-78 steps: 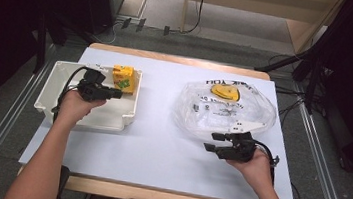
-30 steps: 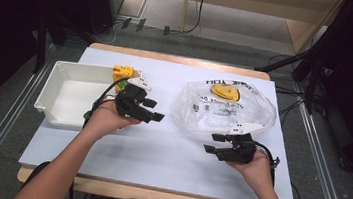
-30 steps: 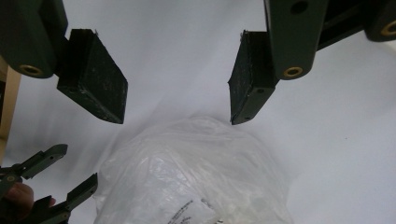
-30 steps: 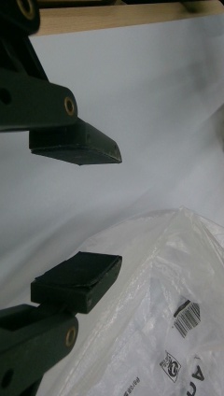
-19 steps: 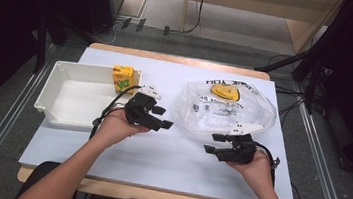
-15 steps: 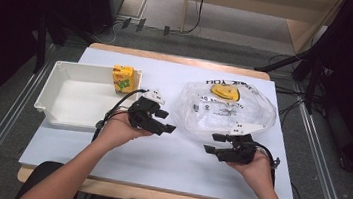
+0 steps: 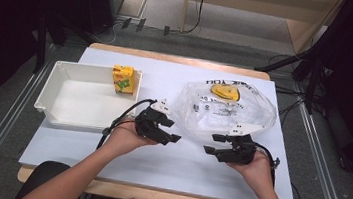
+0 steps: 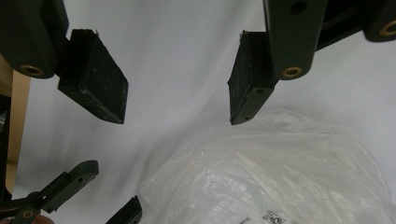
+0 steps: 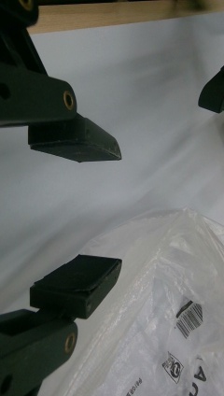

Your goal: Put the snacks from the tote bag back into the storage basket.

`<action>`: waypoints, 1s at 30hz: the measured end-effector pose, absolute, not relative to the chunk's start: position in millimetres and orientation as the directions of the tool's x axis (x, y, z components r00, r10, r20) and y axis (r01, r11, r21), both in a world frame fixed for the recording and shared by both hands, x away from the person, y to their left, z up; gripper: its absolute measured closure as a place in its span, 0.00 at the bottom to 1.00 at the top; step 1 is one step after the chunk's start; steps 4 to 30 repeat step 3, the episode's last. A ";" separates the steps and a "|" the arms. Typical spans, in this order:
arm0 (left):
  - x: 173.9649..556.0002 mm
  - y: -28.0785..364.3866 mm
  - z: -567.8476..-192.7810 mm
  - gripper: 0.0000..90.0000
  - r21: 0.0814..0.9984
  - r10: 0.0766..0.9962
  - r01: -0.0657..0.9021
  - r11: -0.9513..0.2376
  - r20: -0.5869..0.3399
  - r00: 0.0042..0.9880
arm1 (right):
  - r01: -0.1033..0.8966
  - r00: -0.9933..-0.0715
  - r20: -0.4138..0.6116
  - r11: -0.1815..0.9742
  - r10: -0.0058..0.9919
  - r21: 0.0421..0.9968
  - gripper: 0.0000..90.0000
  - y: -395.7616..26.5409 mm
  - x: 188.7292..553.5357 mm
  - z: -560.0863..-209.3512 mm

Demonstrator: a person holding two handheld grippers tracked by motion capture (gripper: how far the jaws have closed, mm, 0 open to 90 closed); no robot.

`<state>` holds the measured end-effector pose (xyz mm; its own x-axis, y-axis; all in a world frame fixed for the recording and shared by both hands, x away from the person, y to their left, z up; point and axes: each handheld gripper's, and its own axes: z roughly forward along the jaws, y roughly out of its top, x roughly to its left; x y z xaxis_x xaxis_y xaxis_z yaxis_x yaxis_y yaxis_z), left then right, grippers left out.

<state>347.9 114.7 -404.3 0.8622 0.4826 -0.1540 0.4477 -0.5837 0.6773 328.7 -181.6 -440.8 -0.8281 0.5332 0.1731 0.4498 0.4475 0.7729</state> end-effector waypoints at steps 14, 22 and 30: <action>347.2 114.0 -408.4 0.42 0.671 0.477 0.445 -0.593 -0.152 0.865 | 0.452 -0.829 0.175 0.453 0.531 0.768 0.45 -181.4 329.2 -441.9; 347.2 114.0 -408.4 0.42 0.671 0.477 0.445 -0.593 -0.152 0.865 | 0.452 -0.829 0.175 0.453 0.531 0.768 0.45 -181.4 329.2 -441.9; 347.2 114.0 -408.4 0.42 0.671 0.477 0.445 -0.593 -0.152 0.865 | 0.452 -0.829 0.175 0.453 0.531 0.768 0.45 -181.4 329.2 -441.9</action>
